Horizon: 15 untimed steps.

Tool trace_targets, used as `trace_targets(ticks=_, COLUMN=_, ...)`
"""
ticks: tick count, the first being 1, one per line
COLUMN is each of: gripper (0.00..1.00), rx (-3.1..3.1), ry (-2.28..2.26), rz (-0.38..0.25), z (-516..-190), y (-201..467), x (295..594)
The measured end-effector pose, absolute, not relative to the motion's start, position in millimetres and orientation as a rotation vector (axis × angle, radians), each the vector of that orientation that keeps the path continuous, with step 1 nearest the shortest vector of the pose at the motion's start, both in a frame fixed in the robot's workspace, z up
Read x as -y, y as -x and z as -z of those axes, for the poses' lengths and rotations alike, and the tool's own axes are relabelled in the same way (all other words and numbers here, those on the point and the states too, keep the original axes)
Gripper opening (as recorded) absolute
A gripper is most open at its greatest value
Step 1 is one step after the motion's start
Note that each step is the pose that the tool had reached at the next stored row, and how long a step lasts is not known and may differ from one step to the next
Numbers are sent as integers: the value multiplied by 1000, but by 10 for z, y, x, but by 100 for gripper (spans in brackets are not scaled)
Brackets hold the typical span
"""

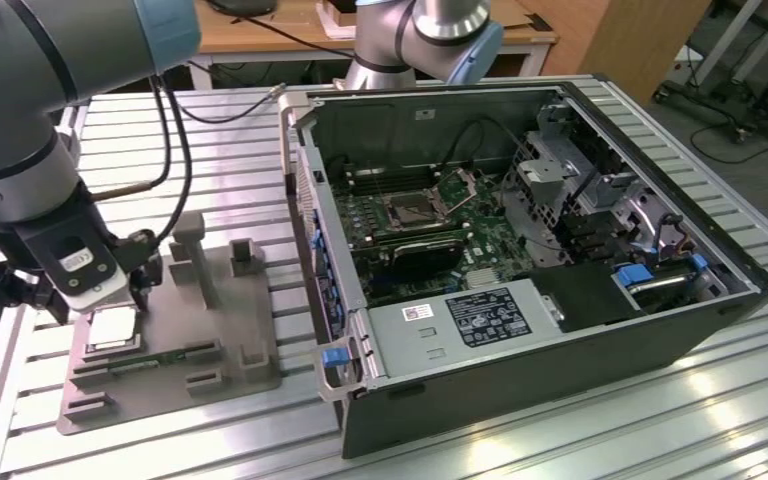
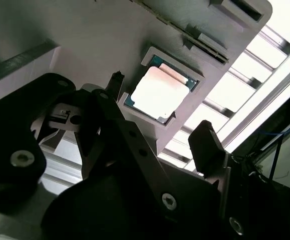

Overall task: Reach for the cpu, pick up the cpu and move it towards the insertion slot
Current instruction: 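Pick up the cpu and move it towards the insertion slot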

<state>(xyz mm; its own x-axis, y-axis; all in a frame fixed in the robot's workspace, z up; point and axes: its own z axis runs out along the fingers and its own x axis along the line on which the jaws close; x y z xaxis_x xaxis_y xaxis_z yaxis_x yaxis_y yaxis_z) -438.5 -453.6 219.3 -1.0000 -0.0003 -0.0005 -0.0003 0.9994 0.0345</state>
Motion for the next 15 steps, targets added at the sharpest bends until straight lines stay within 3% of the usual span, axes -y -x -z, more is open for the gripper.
trace_targets(ticks=15, gripper=80, rx=-3140, ry=-22, rz=-53, z=-1920, y=4424, x=4522)
